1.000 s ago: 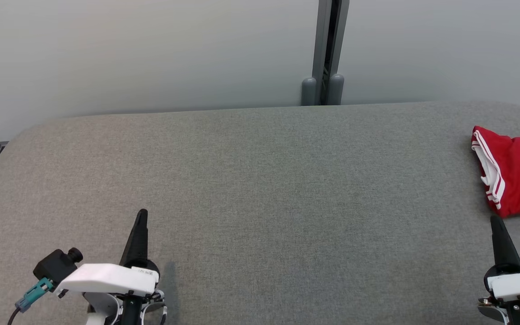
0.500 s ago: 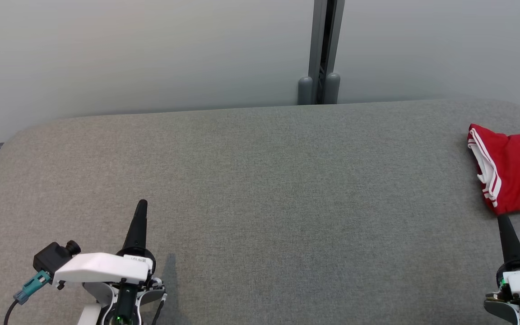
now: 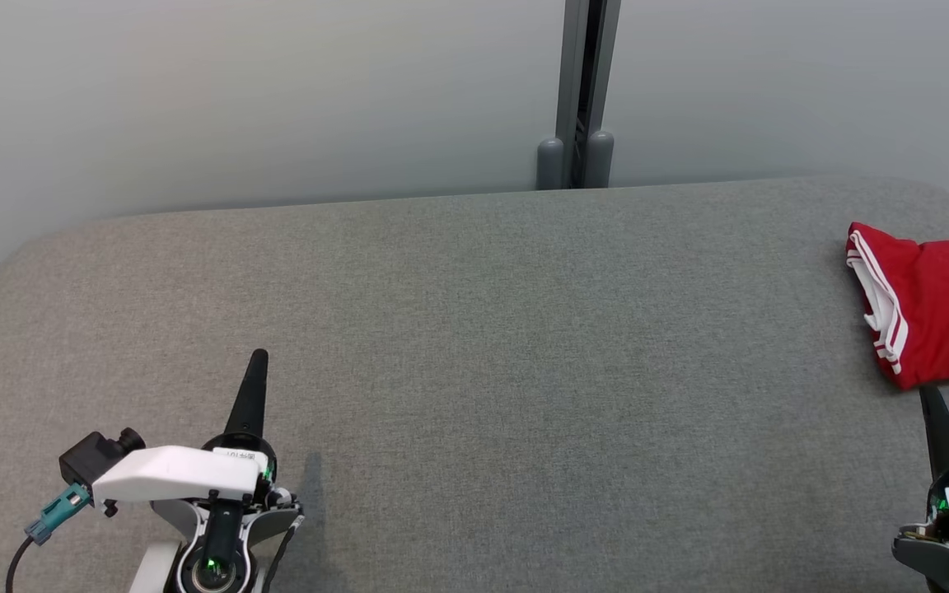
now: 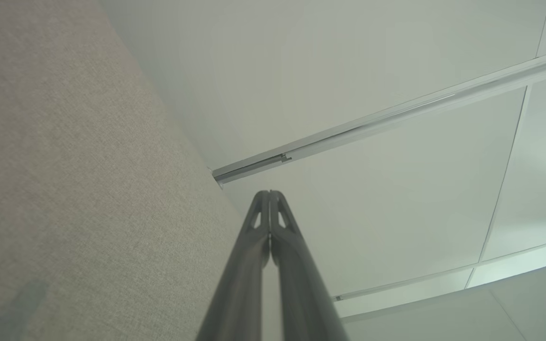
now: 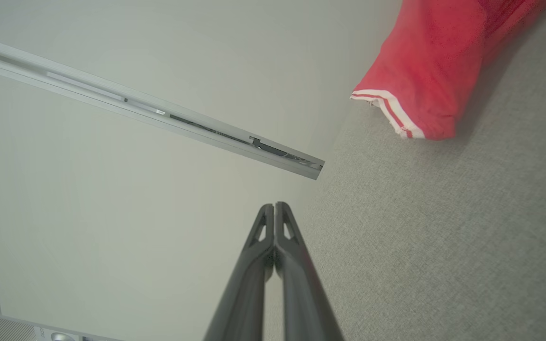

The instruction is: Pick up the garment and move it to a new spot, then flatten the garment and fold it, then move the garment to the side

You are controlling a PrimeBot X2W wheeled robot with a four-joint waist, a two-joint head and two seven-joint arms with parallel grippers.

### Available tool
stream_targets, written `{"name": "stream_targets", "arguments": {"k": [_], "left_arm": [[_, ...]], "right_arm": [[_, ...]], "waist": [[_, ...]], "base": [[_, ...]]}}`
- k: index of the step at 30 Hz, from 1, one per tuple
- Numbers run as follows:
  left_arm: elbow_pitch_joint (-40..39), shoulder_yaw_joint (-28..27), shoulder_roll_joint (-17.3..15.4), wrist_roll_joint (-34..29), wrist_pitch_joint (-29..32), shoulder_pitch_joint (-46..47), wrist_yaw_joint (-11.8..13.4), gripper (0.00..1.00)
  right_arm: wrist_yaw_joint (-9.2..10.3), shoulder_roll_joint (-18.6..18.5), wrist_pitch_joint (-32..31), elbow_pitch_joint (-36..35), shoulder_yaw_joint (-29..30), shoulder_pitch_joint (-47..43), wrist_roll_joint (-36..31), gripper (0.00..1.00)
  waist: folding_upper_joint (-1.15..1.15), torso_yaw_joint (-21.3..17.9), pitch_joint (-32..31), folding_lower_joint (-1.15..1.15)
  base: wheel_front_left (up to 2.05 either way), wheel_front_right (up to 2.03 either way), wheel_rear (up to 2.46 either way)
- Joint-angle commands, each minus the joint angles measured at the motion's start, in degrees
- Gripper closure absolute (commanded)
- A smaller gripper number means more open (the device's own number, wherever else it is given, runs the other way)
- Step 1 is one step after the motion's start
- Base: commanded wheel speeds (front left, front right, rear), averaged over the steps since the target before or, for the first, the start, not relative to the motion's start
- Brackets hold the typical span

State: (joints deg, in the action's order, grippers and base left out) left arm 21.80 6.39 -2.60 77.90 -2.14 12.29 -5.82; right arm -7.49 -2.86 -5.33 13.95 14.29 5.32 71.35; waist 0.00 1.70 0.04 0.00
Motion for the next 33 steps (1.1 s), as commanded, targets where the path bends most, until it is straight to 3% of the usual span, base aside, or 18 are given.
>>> {"name": "stream_targets", "arguments": {"k": [1,33], "left_arm": [[0.0,-0.3,-0.3,1.1,0.2,1.4,-0.3,1.00],[3.0,-0.6,-0.4,14.4,3.2,5.4,-1.6,1.00]], "right_arm": [[-0.01,-0.2,-0.6,-0.1,0.5,0.8,1.3,1.00],[0.00,-0.1,-5.3,1.0,4.1,2.1,16.5,1.00]], "waist": [[0.00,0.0,0.0,0.00],[0.00,-1.4,0.3,0.00]], "base": [[0.00,0.00,0.00],[0.00,0.00,0.00]]}}
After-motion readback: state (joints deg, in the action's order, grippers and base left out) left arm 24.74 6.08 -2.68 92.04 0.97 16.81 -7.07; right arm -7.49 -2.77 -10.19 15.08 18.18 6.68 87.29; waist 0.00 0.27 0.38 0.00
